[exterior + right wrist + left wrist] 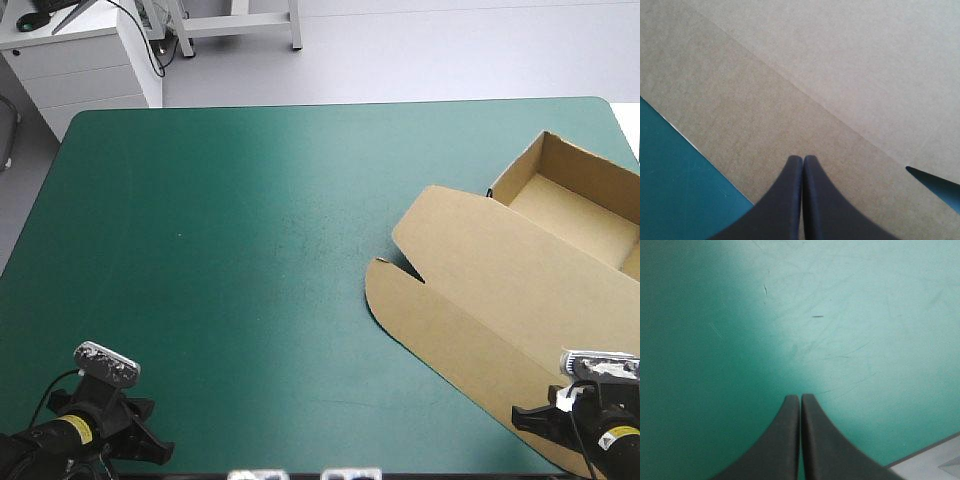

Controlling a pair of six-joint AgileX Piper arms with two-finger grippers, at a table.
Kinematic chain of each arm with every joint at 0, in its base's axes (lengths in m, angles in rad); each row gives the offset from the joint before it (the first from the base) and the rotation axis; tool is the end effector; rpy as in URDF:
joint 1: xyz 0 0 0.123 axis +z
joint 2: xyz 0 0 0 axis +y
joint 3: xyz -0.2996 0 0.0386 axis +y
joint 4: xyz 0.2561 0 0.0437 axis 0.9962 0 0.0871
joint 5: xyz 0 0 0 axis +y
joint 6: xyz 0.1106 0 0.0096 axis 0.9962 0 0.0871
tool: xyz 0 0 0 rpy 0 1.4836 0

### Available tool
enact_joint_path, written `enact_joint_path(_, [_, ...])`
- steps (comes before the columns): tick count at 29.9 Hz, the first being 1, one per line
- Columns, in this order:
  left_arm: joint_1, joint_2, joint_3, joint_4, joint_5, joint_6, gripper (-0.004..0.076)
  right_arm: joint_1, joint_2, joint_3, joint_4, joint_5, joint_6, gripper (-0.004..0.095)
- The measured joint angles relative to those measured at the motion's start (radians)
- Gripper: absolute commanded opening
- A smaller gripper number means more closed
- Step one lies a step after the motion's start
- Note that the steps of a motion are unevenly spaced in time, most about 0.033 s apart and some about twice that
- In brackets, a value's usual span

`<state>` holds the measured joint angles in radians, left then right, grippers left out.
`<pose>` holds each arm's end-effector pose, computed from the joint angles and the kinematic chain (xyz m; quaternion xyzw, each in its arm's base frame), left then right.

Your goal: Fold the box

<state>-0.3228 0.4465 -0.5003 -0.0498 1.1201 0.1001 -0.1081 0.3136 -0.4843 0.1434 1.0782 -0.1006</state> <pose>0.0569 -0.0243 0.2525 0.1969 0.9358 -0.0568 0.2869 0.0485 0.0088 0.2584 0.0119 0.9280 0.0327 0.3710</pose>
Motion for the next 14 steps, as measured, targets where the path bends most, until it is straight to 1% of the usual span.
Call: enact_joint_path(14, [0.000,0.000,0.000,0.000,0.000,-0.014,-0.0008,0.000,0.000,0.001,0.000,-0.005,0.004,-0.0014])
